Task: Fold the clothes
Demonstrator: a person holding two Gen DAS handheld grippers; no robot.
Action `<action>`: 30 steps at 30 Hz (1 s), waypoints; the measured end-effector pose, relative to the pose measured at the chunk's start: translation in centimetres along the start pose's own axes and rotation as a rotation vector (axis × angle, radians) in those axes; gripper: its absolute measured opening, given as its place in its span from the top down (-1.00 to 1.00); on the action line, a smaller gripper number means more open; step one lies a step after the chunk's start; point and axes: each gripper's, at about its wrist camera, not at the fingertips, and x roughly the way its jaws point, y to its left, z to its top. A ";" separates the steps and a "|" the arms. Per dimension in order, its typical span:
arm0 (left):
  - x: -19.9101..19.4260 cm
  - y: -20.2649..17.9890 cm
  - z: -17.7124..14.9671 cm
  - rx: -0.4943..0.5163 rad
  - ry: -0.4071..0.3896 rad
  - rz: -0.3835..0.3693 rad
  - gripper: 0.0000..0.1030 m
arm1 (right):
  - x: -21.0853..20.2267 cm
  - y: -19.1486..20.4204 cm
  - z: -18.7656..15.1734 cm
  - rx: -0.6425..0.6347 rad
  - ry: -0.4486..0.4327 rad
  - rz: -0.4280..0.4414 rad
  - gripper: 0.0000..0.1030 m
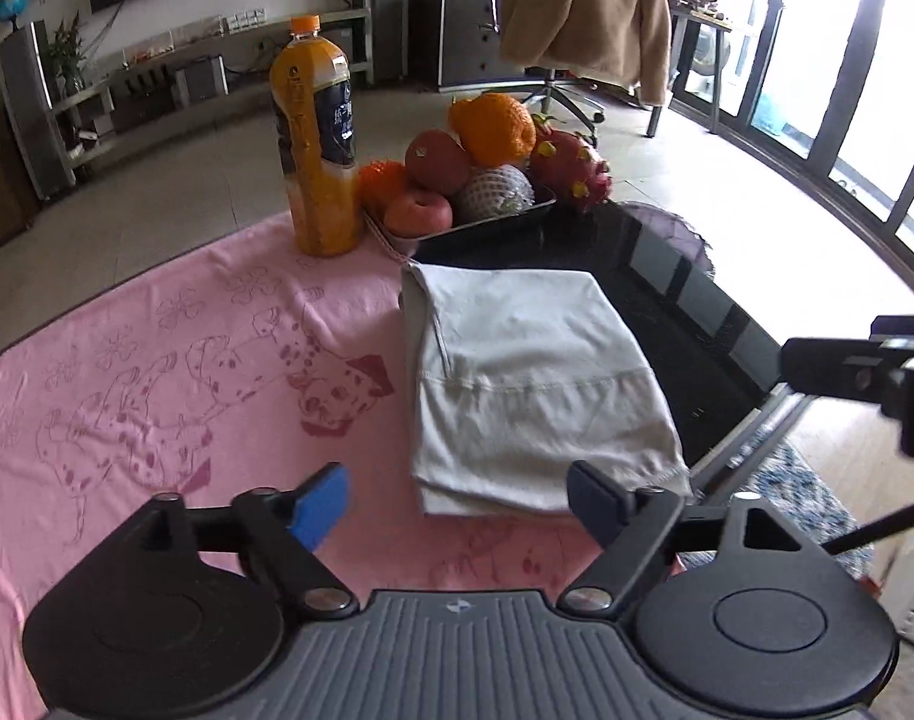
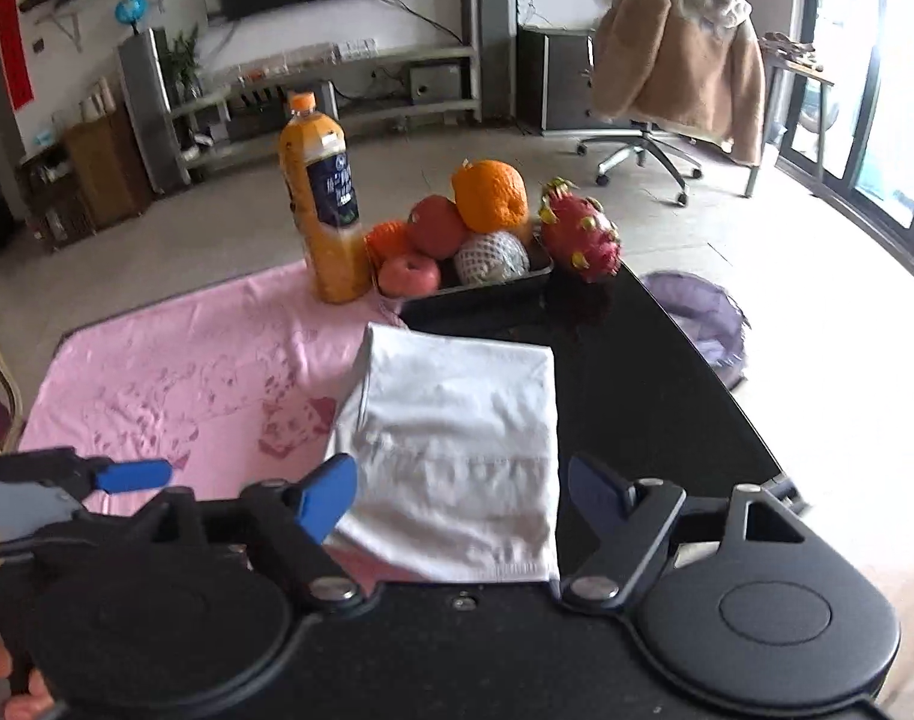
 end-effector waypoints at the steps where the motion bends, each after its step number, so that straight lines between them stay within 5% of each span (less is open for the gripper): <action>1: -0.6 0.1 -0.2 -0.002 0.007 -0.008 -0.66 | -0.4 0.3 -0.1 0.009 0.012 -0.006 -0.56; 4: -2.2 0.4 -1.1 0.002 0.021 -0.014 -0.76 | -1.2 1.1 -0.9 0.032 0.053 -0.035 -0.73; 13: -6.0 0.7 -4.0 -0.019 0.006 -0.071 -0.93 | -3.5 3.2 -3.3 0.028 0.083 -0.103 -0.73; 30: -5.4 -0.6 -5.1 0.003 0.030 -0.034 -0.93 | -3.8 3.6 -5.1 0.019 0.083 -0.125 -0.74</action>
